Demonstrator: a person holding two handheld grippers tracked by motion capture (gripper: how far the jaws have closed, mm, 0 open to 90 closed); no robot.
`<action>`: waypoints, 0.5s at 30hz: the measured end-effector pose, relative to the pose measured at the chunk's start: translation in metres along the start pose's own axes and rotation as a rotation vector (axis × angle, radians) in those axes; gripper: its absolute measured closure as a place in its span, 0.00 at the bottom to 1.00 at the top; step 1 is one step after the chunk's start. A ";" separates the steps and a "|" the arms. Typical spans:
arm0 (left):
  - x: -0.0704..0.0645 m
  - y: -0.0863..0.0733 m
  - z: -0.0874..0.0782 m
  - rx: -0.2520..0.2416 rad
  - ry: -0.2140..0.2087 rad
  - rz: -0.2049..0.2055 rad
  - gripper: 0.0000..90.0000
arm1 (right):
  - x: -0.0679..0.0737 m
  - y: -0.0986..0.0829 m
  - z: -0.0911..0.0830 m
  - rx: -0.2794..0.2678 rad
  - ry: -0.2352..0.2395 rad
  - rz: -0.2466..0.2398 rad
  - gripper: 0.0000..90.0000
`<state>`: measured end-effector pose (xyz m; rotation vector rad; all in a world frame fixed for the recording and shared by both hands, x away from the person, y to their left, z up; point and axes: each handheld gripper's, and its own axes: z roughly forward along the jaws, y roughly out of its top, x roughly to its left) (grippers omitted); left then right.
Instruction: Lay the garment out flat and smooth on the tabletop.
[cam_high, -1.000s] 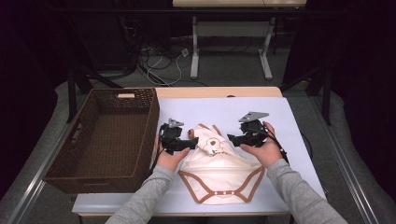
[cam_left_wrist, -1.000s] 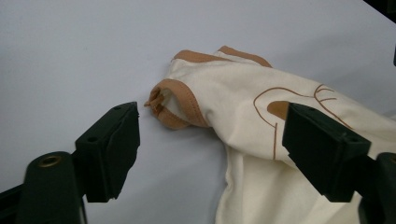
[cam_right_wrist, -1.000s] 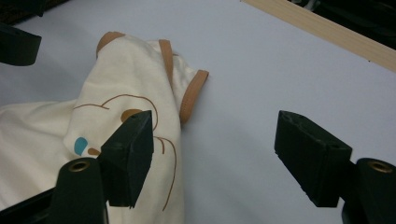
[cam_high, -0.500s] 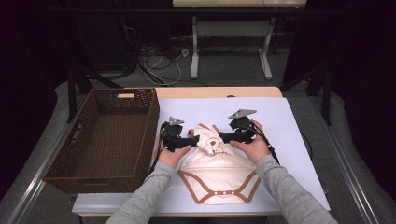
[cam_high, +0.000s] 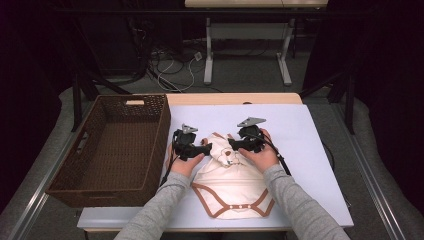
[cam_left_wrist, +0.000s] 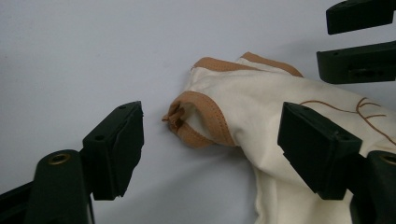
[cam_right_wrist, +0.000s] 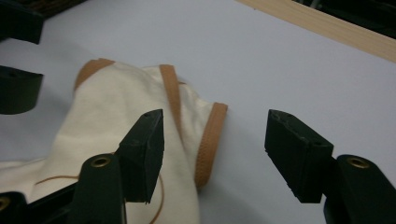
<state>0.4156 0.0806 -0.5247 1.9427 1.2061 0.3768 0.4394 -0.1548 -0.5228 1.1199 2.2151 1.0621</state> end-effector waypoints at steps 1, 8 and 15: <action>0.000 0.000 0.001 -0.001 0.003 0.001 0.27 | -0.002 -0.001 0.003 0.001 -0.008 0.001 0.42; 0.003 0.000 0.007 0.024 0.012 0.003 0.33 | -0.006 0.004 0.012 0.075 -0.019 0.030 0.51; 0.007 0.000 0.010 0.040 0.016 -0.010 0.35 | -0.003 0.005 0.024 0.102 -0.016 0.055 0.57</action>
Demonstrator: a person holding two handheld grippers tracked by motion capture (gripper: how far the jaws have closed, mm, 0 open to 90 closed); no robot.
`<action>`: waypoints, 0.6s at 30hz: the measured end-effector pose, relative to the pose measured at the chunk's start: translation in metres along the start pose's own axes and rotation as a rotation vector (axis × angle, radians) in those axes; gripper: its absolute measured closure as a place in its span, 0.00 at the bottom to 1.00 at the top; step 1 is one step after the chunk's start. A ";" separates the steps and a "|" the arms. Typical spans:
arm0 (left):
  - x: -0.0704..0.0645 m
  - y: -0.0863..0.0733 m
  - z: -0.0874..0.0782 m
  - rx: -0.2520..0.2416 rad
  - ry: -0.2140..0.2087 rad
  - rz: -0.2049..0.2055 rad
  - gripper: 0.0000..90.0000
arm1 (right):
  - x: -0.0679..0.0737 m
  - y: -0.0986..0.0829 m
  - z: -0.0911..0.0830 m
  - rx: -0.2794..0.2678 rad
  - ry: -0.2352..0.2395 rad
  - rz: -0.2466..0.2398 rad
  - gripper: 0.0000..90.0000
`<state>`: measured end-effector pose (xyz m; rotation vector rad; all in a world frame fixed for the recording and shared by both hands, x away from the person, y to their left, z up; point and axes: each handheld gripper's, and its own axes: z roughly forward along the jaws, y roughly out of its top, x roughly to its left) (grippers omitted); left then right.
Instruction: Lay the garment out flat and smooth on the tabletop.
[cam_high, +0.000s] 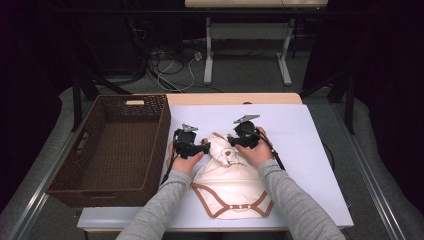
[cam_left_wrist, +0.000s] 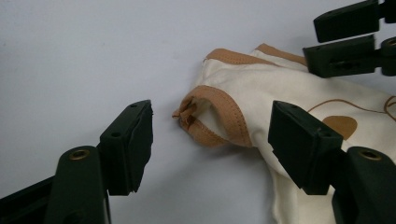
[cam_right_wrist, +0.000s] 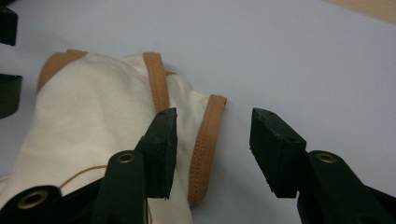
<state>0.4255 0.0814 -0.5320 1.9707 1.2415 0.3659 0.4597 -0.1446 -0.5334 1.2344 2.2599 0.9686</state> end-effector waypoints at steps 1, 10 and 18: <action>0.000 0.000 0.000 -0.004 -0.006 0.009 0.37 | 0.000 -0.001 0.003 0.001 0.002 0.008 0.57; 0.002 0.001 -0.002 -0.007 0.000 -0.002 0.38 | -0.002 -0.009 0.016 0.076 0.030 0.013 0.75; 0.002 0.001 -0.006 -0.008 -0.002 0.001 0.40 | 0.004 -0.006 0.006 0.038 0.047 -0.031 0.97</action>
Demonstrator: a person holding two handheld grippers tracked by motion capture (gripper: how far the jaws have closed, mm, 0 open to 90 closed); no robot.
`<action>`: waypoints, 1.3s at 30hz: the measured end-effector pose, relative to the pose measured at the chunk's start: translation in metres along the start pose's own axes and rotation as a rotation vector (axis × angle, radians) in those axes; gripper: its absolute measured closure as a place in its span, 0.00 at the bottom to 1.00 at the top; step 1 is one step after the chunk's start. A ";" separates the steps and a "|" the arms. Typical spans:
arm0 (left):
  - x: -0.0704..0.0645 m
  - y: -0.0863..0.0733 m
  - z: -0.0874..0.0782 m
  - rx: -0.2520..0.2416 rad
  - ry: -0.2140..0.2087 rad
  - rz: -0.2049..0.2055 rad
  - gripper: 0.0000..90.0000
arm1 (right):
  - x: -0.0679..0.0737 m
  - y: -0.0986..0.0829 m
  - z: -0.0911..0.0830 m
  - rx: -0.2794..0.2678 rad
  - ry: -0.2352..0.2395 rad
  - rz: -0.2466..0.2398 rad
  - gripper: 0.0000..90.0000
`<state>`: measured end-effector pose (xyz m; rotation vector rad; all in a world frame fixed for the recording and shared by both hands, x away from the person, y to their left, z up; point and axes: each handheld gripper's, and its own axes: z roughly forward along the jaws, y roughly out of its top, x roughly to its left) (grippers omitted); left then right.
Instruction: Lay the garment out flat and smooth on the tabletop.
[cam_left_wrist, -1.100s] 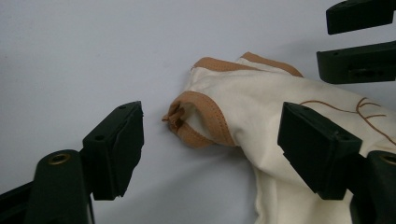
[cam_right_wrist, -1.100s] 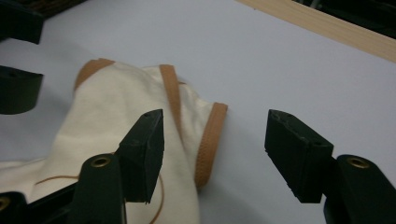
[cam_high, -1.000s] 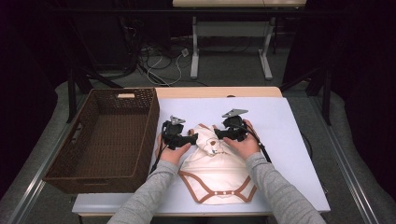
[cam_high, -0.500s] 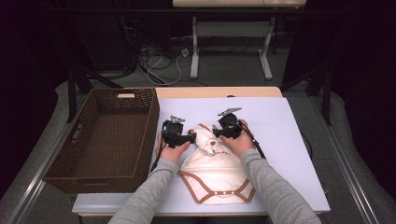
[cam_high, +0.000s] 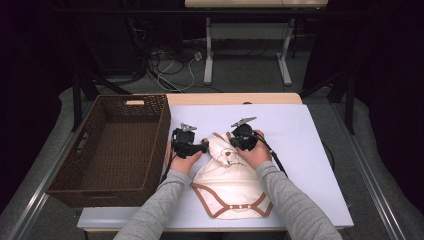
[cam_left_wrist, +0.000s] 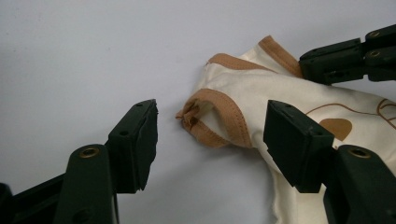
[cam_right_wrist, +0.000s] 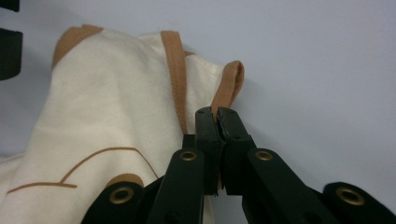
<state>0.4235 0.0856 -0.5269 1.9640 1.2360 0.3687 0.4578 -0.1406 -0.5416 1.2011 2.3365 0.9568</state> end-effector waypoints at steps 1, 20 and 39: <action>0.000 0.000 0.000 -0.004 0.001 0.006 0.40 | 0.000 0.001 -0.003 0.007 -0.008 0.006 0.98; -0.002 0.002 -0.009 -0.033 -0.015 -0.002 0.43 | -0.006 0.014 -0.058 -0.163 -0.025 -0.016 0.98; -0.034 -0.008 0.012 0.052 -0.115 0.070 0.53 | -0.022 0.010 -0.070 -0.185 -0.029 0.032 0.98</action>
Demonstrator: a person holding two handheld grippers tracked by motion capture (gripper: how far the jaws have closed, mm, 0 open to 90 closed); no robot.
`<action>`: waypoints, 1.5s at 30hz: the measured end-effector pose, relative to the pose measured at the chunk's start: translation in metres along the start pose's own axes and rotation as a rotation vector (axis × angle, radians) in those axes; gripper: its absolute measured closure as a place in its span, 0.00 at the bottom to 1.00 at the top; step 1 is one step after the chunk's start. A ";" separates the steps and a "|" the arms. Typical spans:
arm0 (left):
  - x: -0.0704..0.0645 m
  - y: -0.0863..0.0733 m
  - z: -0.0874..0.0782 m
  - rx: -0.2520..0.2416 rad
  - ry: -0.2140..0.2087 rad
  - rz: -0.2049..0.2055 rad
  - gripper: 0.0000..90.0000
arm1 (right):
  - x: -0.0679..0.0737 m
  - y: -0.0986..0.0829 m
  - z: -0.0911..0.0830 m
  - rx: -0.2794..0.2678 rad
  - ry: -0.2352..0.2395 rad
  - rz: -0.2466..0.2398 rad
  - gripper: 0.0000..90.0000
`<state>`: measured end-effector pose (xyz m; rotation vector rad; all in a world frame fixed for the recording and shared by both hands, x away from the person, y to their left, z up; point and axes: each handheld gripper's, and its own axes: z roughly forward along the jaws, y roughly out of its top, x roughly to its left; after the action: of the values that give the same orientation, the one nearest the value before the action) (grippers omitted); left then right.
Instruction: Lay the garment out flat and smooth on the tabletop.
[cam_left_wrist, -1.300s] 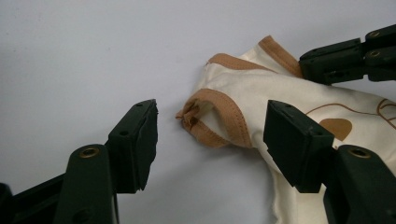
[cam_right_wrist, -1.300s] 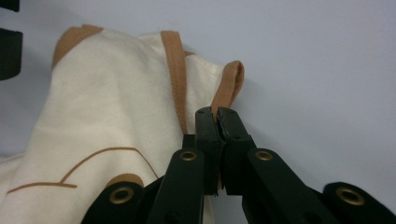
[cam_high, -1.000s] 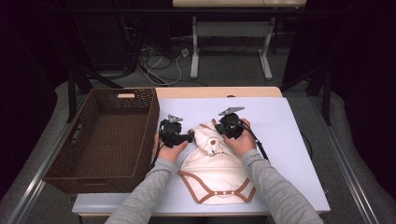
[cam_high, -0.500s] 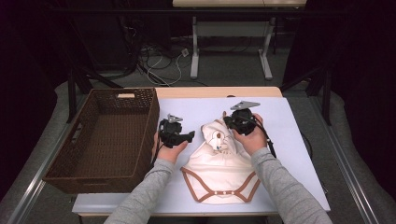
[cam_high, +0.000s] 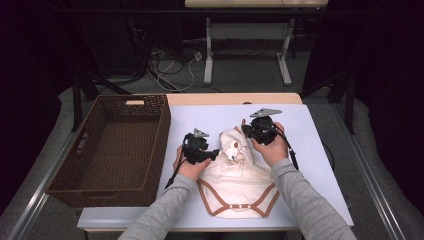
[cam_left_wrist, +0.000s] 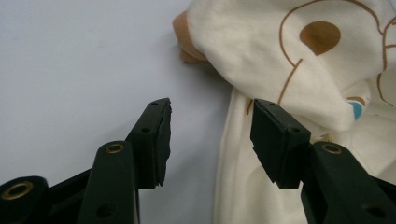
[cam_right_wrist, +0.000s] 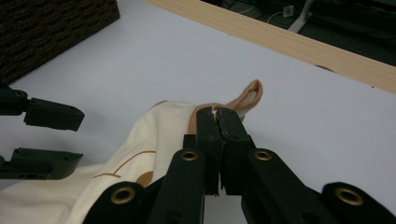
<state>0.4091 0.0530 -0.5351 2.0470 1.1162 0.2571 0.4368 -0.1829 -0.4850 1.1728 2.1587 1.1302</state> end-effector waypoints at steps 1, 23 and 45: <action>-0.001 0.000 0.002 0.002 -0.003 0.000 0.54 | 0.000 0.000 0.001 0.003 -0.002 0.000 0.98; -0.004 -0.009 0.000 0.004 -0.001 0.027 0.99 | 0.005 -0.007 -0.006 -0.007 0.023 -0.012 0.98; -0.019 -0.038 -0.046 -0.056 -0.053 0.138 0.99 | 0.046 -0.045 -0.068 -0.115 0.147 -0.077 0.98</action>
<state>0.3508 0.0741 -0.5278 2.0717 0.9270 0.2975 0.3440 -0.1890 -0.4824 0.9758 2.1929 1.3246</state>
